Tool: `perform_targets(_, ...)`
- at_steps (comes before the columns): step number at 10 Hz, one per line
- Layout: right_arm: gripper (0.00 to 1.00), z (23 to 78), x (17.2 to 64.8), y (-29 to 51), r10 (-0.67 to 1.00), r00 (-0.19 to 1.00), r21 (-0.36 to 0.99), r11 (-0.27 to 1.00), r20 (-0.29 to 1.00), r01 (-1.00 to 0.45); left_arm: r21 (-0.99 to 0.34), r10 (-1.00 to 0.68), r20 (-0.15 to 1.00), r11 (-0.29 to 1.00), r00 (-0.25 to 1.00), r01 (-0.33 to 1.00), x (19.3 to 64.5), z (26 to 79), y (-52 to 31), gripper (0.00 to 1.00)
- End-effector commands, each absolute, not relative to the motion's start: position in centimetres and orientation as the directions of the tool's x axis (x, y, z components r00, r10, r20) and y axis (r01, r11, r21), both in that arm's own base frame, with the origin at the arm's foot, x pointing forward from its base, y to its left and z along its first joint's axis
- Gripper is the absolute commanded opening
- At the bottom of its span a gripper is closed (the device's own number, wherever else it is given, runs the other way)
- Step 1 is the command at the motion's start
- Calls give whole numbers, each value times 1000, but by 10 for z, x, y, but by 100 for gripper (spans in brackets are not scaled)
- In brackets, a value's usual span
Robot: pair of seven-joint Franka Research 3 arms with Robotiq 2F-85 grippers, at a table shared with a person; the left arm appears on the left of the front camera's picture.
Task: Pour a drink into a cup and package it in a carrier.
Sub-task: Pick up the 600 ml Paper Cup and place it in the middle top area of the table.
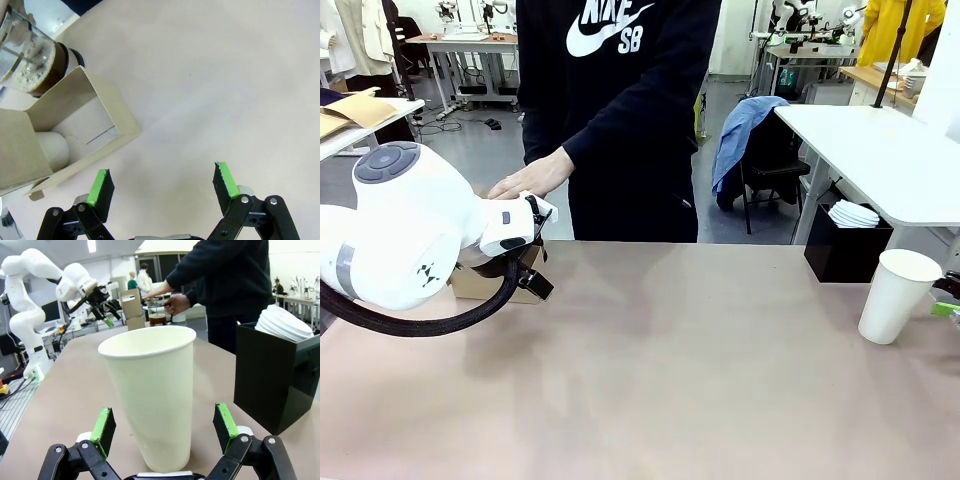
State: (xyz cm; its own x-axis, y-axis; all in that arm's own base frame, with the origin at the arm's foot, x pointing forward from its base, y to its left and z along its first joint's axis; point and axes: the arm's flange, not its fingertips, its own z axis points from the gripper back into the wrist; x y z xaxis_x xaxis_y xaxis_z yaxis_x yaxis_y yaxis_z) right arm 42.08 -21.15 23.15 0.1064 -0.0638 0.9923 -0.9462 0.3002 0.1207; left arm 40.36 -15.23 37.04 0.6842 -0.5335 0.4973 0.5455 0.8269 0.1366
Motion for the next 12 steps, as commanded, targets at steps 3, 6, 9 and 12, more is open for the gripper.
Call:
perform_targets(3, 100, 238, 418, -182, -41, 70, 80, 323, 997, -943, 135, -533, 498, 827, 684, 546, 404, 370, -152, 100)
perform_targets(6, 100, 233, 425, -162, -33, 81, 87, 318, 996, -944, 135, -533, 498, 827, 684, 546, 404, 370, -152, 100)
perform_targets(9, 100, 229, 430, -146, -31, 77, 83, 296, 997, -952, 135, -533, 498, 827, 684, 546, 404, 370, -152, 100)
perform_targets(12, 100, 228, 437, -134, -38, 88, 95, 285, 995, -954, 135, -533, 498, 827, 684, 546, 404, 370, -152, 100)
